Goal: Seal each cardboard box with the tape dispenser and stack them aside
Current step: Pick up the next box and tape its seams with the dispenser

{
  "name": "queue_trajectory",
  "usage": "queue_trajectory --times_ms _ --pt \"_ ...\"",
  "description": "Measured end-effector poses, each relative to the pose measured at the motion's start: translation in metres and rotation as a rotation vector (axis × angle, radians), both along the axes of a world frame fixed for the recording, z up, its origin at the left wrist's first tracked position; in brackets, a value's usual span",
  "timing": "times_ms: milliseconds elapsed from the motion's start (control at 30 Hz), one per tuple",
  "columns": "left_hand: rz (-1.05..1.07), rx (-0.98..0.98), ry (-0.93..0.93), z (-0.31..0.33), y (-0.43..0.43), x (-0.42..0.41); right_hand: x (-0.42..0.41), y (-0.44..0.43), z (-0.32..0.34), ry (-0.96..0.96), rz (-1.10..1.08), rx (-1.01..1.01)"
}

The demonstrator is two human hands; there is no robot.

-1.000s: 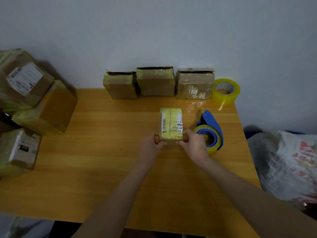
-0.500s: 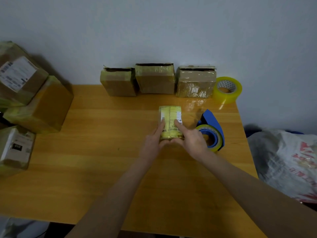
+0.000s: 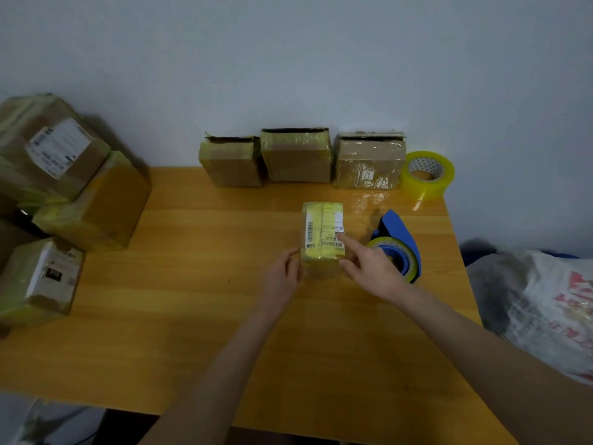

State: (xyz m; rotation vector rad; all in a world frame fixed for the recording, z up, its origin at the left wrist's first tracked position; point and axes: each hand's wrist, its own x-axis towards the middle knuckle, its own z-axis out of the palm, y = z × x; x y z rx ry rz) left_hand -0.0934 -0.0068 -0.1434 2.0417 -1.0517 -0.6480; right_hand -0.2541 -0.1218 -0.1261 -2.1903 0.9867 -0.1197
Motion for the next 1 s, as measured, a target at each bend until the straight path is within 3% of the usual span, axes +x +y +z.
queue_trajectory --times_ms 133,300,733,1000 --pt "-0.144 -0.009 -0.198 -0.002 0.001 0.013 -0.003 0.0 -0.008 0.005 0.077 -0.092" --pt "-0.18 -0.039 -0.338 -0.002 -0.005 0.024 0.003 -0.008 -0.011 -0.01 0.054 -0.264" --pt "-0.037 -0.035 -0.176 -0.013 -0.016 0.004 0.013 0.003 -0.023 0.012 -0.035 -0.393" --pt "-0.179 0.15 -0.344 0.002 -0.022 0.007 0.025 0.004 -0.012 0.117 -0.042 -0.426"
